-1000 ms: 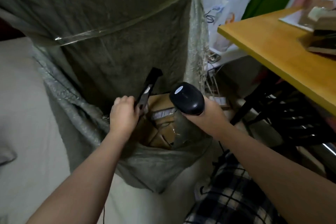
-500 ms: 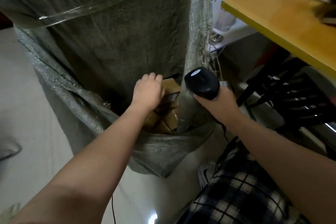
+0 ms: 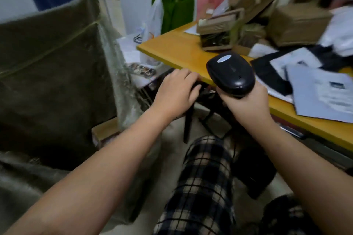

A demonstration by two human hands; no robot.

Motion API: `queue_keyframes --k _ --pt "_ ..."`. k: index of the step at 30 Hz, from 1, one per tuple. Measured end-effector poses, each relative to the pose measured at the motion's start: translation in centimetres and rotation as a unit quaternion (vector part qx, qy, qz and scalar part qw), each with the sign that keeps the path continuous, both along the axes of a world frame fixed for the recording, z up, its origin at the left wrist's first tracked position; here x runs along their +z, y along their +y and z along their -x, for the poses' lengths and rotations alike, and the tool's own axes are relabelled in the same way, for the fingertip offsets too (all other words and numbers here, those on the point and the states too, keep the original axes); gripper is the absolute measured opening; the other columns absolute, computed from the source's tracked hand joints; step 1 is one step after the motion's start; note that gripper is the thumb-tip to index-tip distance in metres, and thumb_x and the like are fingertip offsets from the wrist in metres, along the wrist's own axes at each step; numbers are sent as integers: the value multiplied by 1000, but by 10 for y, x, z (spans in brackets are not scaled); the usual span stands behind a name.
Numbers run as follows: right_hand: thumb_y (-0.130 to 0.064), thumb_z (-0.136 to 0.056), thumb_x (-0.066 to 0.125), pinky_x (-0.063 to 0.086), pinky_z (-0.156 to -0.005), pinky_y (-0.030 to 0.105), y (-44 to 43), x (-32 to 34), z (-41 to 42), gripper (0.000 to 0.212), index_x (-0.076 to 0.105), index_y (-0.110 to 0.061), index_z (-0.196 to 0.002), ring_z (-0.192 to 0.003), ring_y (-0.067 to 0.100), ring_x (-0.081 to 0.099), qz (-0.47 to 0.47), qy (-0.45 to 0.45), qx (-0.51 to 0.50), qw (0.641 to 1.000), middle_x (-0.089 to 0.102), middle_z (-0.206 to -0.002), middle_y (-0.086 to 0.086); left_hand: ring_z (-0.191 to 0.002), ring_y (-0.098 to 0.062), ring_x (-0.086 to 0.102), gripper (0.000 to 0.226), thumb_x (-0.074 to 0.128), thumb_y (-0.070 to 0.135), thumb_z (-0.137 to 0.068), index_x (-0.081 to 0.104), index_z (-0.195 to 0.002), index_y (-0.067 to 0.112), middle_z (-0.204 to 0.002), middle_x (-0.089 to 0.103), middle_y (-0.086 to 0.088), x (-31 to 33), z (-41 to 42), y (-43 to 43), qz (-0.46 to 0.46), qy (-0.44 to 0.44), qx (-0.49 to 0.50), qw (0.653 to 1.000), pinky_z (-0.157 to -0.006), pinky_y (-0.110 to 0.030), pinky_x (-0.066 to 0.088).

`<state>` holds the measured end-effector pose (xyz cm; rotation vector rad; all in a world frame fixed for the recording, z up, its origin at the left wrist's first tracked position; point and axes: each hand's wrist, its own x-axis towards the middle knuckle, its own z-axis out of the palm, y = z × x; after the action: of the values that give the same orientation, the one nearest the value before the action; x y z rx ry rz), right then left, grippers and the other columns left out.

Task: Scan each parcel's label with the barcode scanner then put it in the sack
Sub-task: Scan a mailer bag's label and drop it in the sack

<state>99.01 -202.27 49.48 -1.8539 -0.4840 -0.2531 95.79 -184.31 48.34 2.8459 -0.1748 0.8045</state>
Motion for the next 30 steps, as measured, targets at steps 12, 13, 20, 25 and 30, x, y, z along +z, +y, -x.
queue_keyframes --k 12,13,20,25,30 --pt "-8 -79 76 40 -59 14 -201 14 11 23 61 -25 -81 -69 5 56 -70 20 -233 970 61 -75 -8 -130 -24 40 58 55 51 -91 49 -136 16 -142 45 -5 24 -61 -203 -25 104 -219 970 -105 -38 34" --pt "-10 -80 76 41 -57 13 -212 13 11 22 61 -26 -77 -63 3 55 -72 24 -247 966 61 -72 -8 -134 -24 36 66 54 57 -89 45 -140 16 -147 40 -6 22 -62 -214 -63 120 -225 965 -108 -37 30" --pt "-13 -83 73 51 -59 38 -249 -1 13 16 63 -18 -72 -48 23 58 -134 89 -277 947 58 -53 7 -131 -21 44 64 52 58 -89 48 -139 18 -144 48 1 6 -64 -219 -137 143 -217 956 -106 -34 34" --pt "-17 -84 72 50 -55 30 -248 -5 11 18 63 -13 -69 -46 19 58 -133 84 -290 944 59 -51 6 -110 -26 61 30 61 29 -93 66 -118 13 -120 67 -4 10 -65 -198 -104 131 -279 946 -93 -36 47" --pt "-17 -84 72 49 -53 26 -248 -7 13 22 61 -11 -65 -46 17 58 -130 80 -284 947 59 -49 2 -95 -25 60 21 57 24 -95 71 -103 11 -99 64 -6 18 -61 -199 -88 151 -284 943 -78 -32 44"
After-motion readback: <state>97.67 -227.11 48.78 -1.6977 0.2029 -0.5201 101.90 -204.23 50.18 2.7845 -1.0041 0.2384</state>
